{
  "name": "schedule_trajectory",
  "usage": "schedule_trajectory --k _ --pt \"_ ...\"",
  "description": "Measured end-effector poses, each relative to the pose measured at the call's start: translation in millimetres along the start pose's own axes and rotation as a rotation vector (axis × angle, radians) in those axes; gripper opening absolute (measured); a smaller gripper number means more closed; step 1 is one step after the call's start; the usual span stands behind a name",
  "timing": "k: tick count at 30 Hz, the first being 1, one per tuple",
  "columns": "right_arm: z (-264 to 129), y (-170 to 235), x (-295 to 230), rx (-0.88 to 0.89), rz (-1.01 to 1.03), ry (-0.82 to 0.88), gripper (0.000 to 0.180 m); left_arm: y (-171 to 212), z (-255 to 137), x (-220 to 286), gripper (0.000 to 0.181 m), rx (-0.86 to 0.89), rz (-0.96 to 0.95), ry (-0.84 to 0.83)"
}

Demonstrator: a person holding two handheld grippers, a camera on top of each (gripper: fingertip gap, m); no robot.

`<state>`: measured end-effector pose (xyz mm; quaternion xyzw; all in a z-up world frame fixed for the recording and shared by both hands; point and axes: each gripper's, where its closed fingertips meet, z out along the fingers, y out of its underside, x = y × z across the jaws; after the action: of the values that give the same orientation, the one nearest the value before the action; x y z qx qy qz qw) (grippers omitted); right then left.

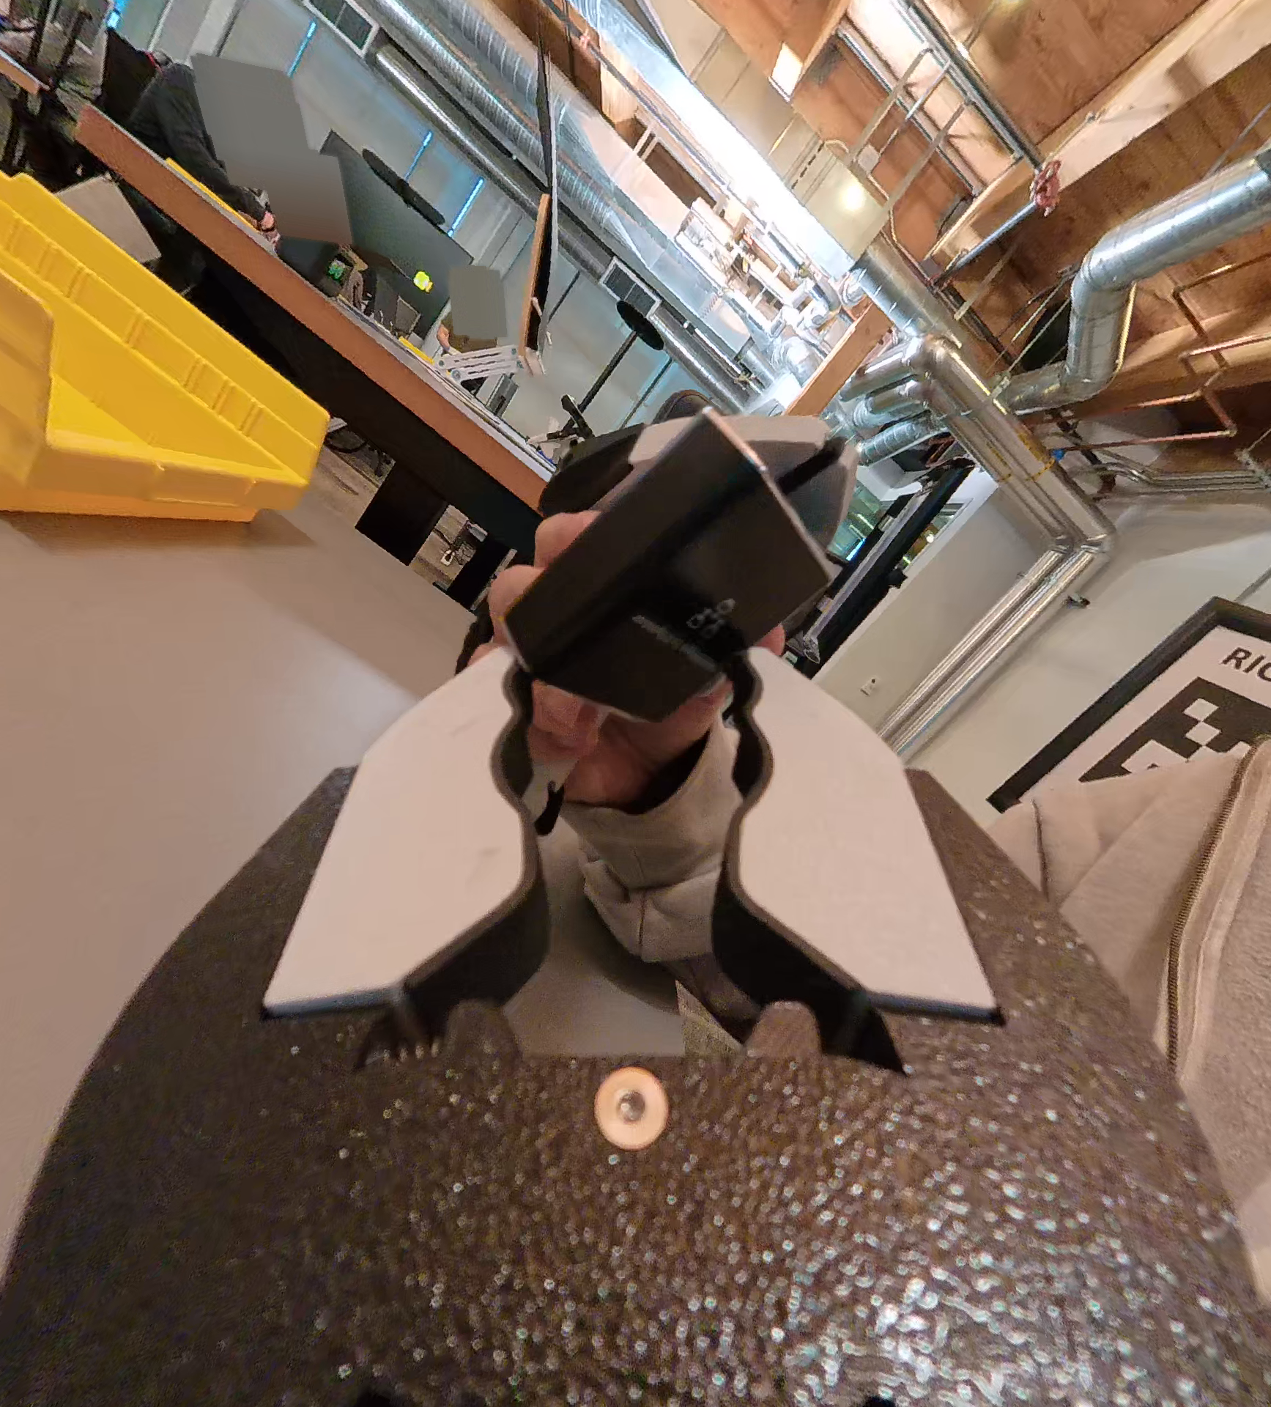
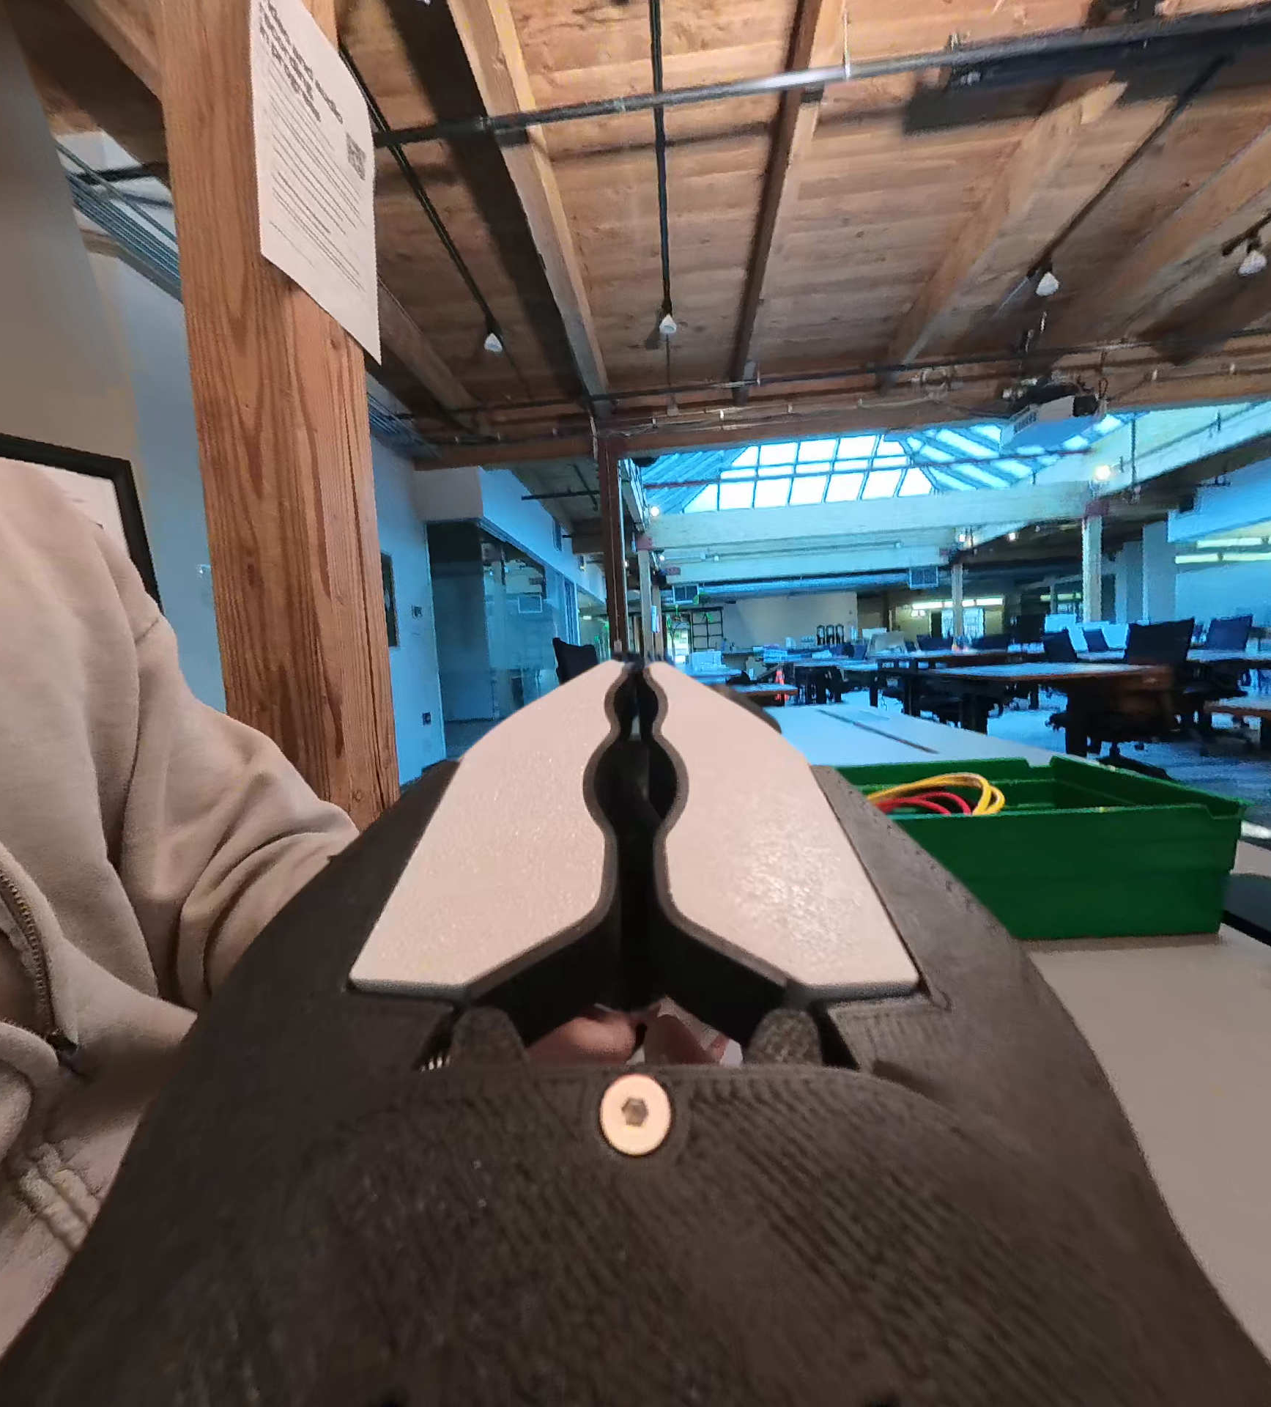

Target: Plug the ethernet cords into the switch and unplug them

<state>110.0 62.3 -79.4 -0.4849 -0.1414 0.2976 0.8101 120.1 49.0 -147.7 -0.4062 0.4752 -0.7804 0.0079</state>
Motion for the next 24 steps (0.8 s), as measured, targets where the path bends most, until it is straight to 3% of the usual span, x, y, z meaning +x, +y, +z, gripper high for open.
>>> schedule_trajectory --k 2,5,8,9,11,16,19,24 --pt "1.7 4.9 0.4 -0.019 0.008 0.003 0.003 0.4 2.1 0.6 0.056 0.008 0.004 0.006" --pt "3.3 3.3 0.4 0.009 0.040 -0.001 0.007 2.4 4.4 1.5 0.052 0.001 -0.016 0.022" --pt "6.4 0.7 -8.8 0.061 0.129 -0.079 0.000 0.0 8.3 6.9 0.060 0.029 -0.003 0.056" --pt "6.8 -0.1 -6.7 0.079 0.176 -0.076 0.000 -2.4 8.0 7.6 0.059 0.042 0.004 0.065" --pt "5.5 -6.7 -10.6 0.121 0.202 -0.119 0.000 -8.1 3.1 0.3 0.035 0.074 0.050 0.017" --pt "7.9 -0.3 -2.5 -0.031 -0.015 0.024 0.001 -8.1 -6.0 -11.1 0.034 0.074 0.026 -0.036" --pt "1.6 3.7 1.0 -0.151 -0.139 0.069 0.018 -4.8 -12.5 -21.1 0.033 0.002 0.030 -0.099" --pt "-13.6 17.7 -9.1 -0.434 -0.391 0.044 0.059 11.2 -22.2 -16.1 0.033 -0.299 0.078 -0.137"
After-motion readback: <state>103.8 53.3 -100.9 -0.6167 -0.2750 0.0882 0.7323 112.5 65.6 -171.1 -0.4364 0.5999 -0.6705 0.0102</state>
